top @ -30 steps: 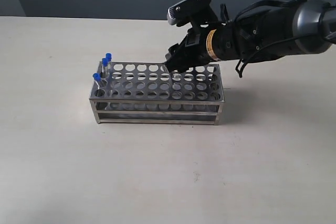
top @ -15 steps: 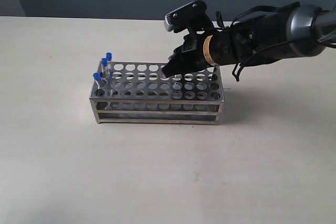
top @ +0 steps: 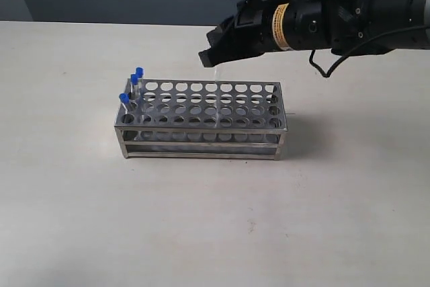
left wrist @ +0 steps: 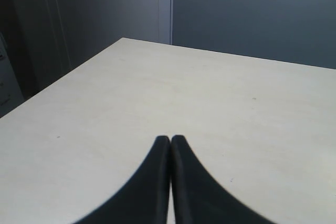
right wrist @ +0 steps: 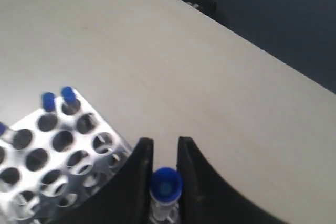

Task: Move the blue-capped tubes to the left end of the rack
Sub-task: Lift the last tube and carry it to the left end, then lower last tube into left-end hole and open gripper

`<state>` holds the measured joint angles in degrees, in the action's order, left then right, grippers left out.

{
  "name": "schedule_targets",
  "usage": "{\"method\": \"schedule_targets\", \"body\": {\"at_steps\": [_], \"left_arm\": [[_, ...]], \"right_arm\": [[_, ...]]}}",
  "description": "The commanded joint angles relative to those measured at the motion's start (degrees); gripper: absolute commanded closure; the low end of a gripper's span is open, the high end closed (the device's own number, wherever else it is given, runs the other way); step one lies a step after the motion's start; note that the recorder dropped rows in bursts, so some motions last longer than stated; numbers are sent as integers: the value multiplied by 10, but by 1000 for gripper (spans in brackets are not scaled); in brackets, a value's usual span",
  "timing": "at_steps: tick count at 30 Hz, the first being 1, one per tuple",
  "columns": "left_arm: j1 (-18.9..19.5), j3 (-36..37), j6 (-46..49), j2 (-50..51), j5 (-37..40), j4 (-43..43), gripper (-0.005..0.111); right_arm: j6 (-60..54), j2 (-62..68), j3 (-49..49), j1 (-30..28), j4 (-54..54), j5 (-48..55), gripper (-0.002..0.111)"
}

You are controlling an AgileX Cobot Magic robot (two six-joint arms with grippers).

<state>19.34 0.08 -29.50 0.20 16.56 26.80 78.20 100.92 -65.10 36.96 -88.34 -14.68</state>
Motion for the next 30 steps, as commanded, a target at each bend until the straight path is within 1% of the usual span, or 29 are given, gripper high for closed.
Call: {"method": "schedule_targets", "body": {"at_steps": [1,7,11,17,30], "left_arm": [[1,-1,-1,-2,1,0,106],[1,-1,-1,-2,1,0,106],[1,-1,-1,-2,1,0,106],[1,-1,-1,-2,1,0,106],[1,-1,-1,-2,1,0,106]], "right_arm": [[-2,-7,-12,23,-5,-88,108],[-18,9,-27,84,-11,-80,108],[-26,34,-51,105,-11,-76,108],[-26,66,-82,111,-11,-91,108],[-26,84,-83,113,-11,-113,108]]}}
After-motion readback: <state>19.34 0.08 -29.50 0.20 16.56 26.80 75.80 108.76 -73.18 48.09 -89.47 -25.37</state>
